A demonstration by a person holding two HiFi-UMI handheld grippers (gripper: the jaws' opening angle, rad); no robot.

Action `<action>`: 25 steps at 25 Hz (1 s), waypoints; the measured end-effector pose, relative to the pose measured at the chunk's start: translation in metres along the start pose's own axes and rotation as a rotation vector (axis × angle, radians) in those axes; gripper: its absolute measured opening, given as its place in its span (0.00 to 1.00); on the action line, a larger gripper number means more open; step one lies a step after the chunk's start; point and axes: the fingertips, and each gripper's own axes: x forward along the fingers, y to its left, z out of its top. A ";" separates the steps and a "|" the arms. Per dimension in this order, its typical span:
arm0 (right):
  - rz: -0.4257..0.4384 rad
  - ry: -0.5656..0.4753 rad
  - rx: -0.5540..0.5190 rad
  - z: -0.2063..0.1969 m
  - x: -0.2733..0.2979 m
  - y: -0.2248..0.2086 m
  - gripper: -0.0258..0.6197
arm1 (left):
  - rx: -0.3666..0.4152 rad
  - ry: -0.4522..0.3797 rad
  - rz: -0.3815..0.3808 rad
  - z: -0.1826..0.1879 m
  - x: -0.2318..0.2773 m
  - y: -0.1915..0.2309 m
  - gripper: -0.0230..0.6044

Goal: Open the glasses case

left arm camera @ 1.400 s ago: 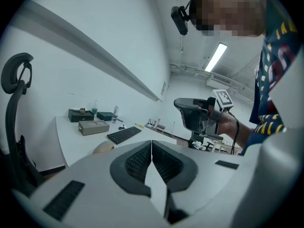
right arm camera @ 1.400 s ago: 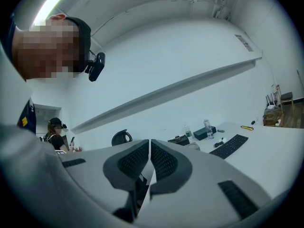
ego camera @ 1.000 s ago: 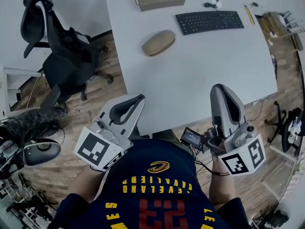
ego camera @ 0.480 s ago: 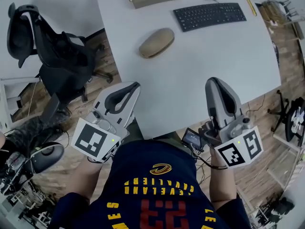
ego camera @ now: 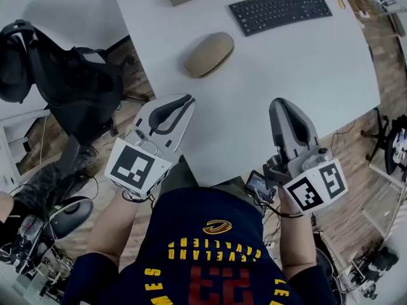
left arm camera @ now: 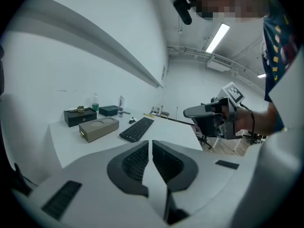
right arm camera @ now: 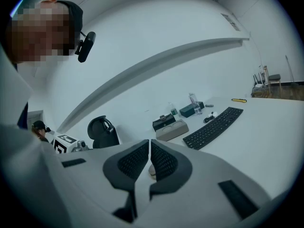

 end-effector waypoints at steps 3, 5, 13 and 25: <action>0.007 0.017 0.014 -0.008 0.017 -0.001 0.08 | -0.005 0.006 0.006 -0.005 0.007 0.011 0.07; 0.019 0.033 0.030 -0.014 0.028 -0.001 0.08 | -0.005 0.016 0.006 -0.009 0.013 0.017 0.09; -0.001 0.111 0.087 -0.047 0.066 -0.017 0.08 | 0.001 0.057 0.021 -0.023 0.036 0.041 0.16; -0.012 0.222 0.146 -0.095 0.112 -0.039 0.19 | 0.049 0.145 0.047 -0.061 0.072 0.066 0.32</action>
